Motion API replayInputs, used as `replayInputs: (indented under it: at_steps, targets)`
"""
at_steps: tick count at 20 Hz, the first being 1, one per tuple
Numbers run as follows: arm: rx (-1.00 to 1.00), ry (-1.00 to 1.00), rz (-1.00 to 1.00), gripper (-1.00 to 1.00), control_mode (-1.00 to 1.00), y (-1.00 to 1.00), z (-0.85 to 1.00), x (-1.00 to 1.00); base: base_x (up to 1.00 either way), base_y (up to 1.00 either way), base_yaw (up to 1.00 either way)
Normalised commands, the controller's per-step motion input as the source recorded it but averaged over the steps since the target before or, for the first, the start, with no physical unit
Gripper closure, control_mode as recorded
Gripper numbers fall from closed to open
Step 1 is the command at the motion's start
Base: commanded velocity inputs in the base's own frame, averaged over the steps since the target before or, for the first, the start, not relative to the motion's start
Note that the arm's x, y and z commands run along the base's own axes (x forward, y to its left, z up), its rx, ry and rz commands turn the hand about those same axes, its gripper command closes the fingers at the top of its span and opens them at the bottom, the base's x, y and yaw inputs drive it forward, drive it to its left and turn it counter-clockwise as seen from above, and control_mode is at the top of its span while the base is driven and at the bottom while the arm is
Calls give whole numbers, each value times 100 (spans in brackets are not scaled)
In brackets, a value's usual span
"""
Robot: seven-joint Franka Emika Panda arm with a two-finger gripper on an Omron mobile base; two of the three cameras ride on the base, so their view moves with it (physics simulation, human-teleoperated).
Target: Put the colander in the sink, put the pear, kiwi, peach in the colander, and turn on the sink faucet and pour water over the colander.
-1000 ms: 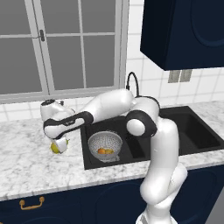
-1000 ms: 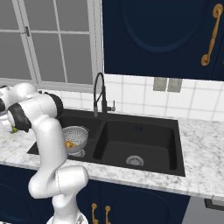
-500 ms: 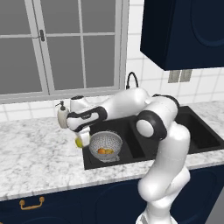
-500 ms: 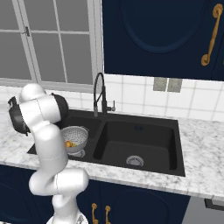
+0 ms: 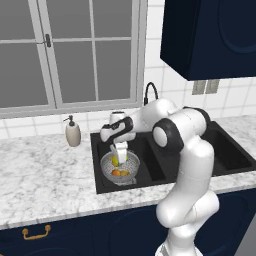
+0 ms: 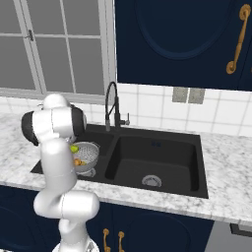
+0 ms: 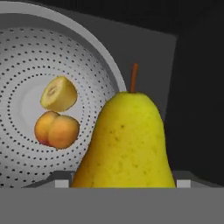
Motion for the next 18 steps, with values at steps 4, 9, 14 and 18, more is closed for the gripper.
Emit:
replayInputs:
  at_steps: [4,9,14,18]
  targets:
    - [-7,5,-6,100,-100,-37,-48,68,0,0,0]
    - [-7,11,-10,100,-100,0,-35,62,0,0,0]
    - [-13,5,-10,100,-100,0,-44,33,0,0,0]
    - [-16,-3,-4,100,-100,0,-41,0,0,0,0]
